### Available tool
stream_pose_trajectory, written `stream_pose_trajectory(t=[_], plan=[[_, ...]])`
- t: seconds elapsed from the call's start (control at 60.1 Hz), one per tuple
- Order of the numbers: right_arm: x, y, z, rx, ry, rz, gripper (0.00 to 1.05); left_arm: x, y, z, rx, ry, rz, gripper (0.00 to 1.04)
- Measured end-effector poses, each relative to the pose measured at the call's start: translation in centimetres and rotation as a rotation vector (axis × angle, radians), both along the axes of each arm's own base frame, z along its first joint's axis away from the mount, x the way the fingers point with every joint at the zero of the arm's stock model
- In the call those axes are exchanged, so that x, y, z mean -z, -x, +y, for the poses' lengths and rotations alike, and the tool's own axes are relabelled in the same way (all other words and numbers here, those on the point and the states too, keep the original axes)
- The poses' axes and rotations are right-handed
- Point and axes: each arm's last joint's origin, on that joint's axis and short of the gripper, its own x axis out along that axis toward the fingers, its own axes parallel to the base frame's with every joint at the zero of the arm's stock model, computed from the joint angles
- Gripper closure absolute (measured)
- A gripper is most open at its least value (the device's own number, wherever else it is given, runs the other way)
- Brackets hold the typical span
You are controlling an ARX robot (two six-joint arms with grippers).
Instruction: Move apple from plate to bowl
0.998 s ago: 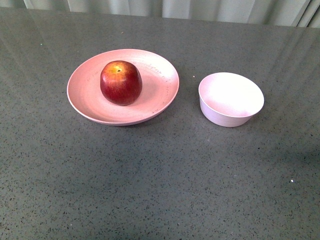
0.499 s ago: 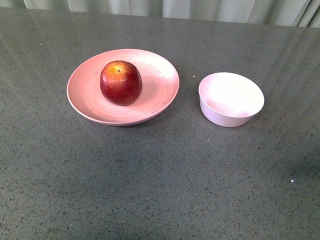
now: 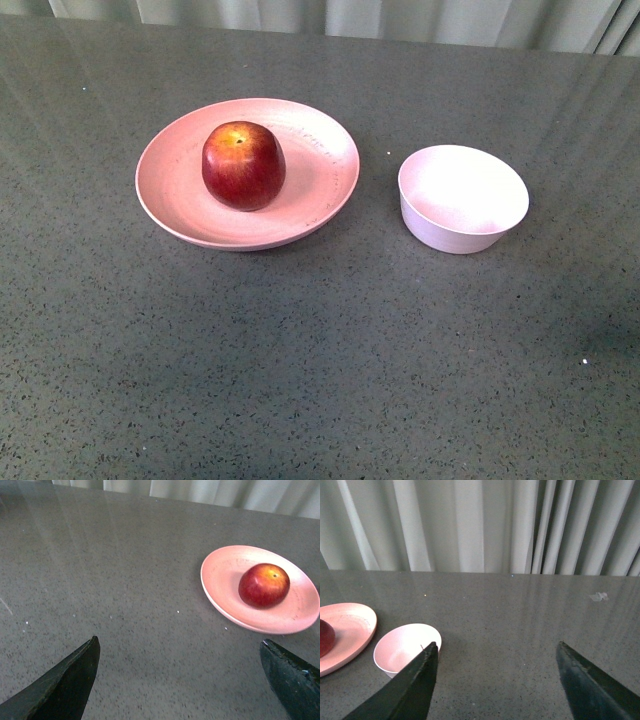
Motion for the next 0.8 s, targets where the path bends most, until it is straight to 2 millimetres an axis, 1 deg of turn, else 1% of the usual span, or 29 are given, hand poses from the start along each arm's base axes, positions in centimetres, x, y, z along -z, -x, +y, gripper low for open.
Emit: stream_pose_trajectory(t=[0.017,0.05,0.1,0.15,0.216,0.233,0.316,0.383,0.516,0.665,0.799], plan=[[0.0,0.0,0.0,0.000,0.000,0.000,0.13,-0.2,-0.5,0.0,-0.003,-0.002,-0.002,0.09],[0.0,0.0,0.0,0.000,0.000,0.000,0.07,-0.5,-1.9,0.0,-0.002,-0.003,-0.004,0.09],[0.0,0.0,0.0,0.000,0.000,0.000,0.09,-0.5,-3.5,-0.1,0.001,-0.010,-0.008,0.09],[0.0,0.0,0.0,0.000,0.000,0.000,0.09,-0.4,-5.9,-0.4,0.009,-0.017,-0.015,0.09],[0.0,0.0,0.0,0.000,0.000,0.000,0.09,0.0,-8.5,-0.8,0.014,-0.024,-0.010,0.09],[0.0,0.0,0.0,0.000,0.000,0.000,0.09,0.3,-9.3,-1.1,0.024,-0.020,0.003,0.09],[0.0,0.0,0.0,0.000,0.000,0.000,0.09,1.7,-12.1,-2.4,0.056,-0.005,0.055,0.09],[0.0,0.0,0.0,0.000,0.000,0.000,0.09,2.1,-13.3,-3.0,0.051,-0.005,0.063,0.09],[0.0,0.0,0.0,0.000,0.000,0.000,0.09,3.0,-16.3,-5.2,0.073,-0.012,0.076,0.09],[0.0,0.0,0.0,0.000,0.000,0.000,0.09,4.2,-18.5,-7.4,0.117,-0.024,0.102,0.09],[0.0,0.0,0.0,0.000,0.000,0.000,0.09,5.3,-19.8,-8.6,0.140,-0.037,0.126,0.09]])
